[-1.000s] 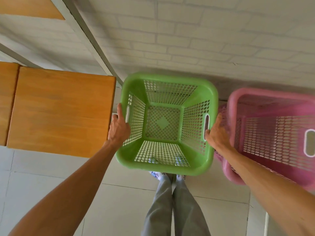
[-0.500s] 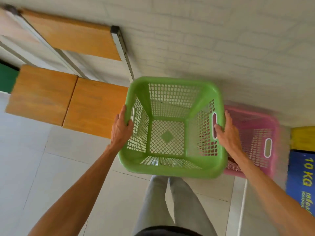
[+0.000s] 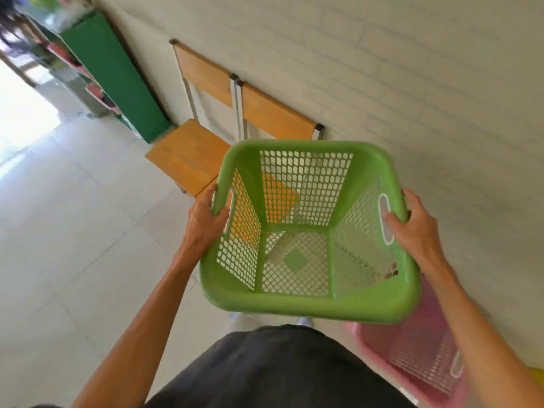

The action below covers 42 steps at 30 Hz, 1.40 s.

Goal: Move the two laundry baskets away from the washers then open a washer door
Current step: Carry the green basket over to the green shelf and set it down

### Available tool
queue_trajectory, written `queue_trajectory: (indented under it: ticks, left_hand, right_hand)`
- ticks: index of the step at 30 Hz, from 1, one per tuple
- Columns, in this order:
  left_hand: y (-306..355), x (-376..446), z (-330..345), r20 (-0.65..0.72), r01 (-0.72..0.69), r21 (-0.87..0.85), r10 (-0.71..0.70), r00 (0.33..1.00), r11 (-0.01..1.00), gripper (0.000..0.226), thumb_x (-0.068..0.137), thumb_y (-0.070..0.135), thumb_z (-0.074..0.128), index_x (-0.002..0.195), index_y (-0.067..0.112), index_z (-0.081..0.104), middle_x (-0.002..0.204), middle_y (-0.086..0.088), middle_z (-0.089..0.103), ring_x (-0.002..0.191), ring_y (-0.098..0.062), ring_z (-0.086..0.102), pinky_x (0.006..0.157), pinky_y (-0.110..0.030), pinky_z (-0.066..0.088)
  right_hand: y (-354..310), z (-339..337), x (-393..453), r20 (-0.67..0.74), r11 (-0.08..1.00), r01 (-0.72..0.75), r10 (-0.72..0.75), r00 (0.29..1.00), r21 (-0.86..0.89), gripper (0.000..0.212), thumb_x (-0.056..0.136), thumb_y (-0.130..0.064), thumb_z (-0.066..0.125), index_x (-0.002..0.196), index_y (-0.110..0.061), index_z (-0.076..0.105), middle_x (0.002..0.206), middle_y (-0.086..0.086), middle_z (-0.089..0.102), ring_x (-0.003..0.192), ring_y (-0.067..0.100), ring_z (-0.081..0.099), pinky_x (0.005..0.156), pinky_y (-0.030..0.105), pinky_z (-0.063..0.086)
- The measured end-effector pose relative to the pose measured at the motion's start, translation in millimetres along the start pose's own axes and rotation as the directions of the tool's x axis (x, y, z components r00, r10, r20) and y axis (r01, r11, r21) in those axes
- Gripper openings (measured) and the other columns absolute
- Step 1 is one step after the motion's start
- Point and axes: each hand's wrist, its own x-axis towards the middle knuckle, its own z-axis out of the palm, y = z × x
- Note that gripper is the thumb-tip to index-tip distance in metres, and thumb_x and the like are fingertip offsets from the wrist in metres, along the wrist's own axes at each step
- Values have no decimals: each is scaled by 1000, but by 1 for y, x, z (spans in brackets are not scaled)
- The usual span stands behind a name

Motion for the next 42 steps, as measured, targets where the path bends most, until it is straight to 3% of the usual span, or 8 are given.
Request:
queue_trajectory:
  ticks: [3,11,17,21,23,27,33,42]
  left_hand:
    - [-29,-8,-54,-98,52,-7,-52,994,999,66,88,20,64,150,24,41,108,2,61,75,-7,61,73,-27,49]
    - [-162,-29,-216,-262,185,-49,-192,946,981,67,91,28,62,152,27,36,127,-14,63,103,-30,66,89,-55,57]
    - [-271,-54,-339,-396,285,-88,-296,869,955,68,91,21,64,153,20,36,131,-17,61,110,-32,64,95,-55,54]
    - [-322,-67,-403,-460,346,-118,-360,812,931,68,91,19,64,153,18,36,131,-17,61,110,-31,64,97,-52,54]
    - [-345,-68,-426,-491,353,-126,-368,790,927,68,91,17,65,153,16,38,131,-17,62,109,-30,64,97,-48,54]
    - [-390,-59,-464,-536,385,-143,-398,744,912,66,91,16,65,151,14,40,124,-16,65,103,-29,65,91,-40,54]
    - [-458,0,-515,-559,383,-177,-413,719,907,65,91,13,66,151,13,40,123,-14,65,94,-27,68,87,-44,59]
    - [-532,144,-601,-519,418,-218,-467,716,882,65,91,14,65,150,17,40,122,-17,64,97,-31,69,85,-50,60]
  right_hand:
    - [-50,32,1,62,996,94,-93,994,-5,65,92,-36,67,150,-31,38,123,9,68,71,13,60,51,11,39]
    - [-212,166,-38,168,958,285,-284,944,14,67,86,-33,74,146,-32,43,102,3,68,70,17,60,58,18,45]
    - [-334,300,-82,305,906,419,-418,856,64,67,86,-31,73,147,-30,44,116,9,72,91,29,70,83,37,57]
    - [-401,372,-109,332,863,495,-497,802,98,67,87,-29,72,148,-24,45,102,-4,66,71,13,61,58,1,44]
    - [-432,405,-119,364,842,531,-527,768,99,64,88,-31,71,147,-24,46,99,-7,63,66,10,57,50,2,37]
    - [-488,468,-123,409,797,586,-588,698,146,60,89,-30,71,144,-21,50,110,-2,67,80,14,60,75,21,46]
    - [-564,572,-105,444,774,596,-620,647,213,62,88,-30,72,144,-26,46,103,-13,60,67,-17,51,49,-7,37]
    - [-688,687,-47,474,820,542,-557,682,185,65,87,-31,73,145,-30,44,102,-12,64,61,-16,57,46,-4,39]
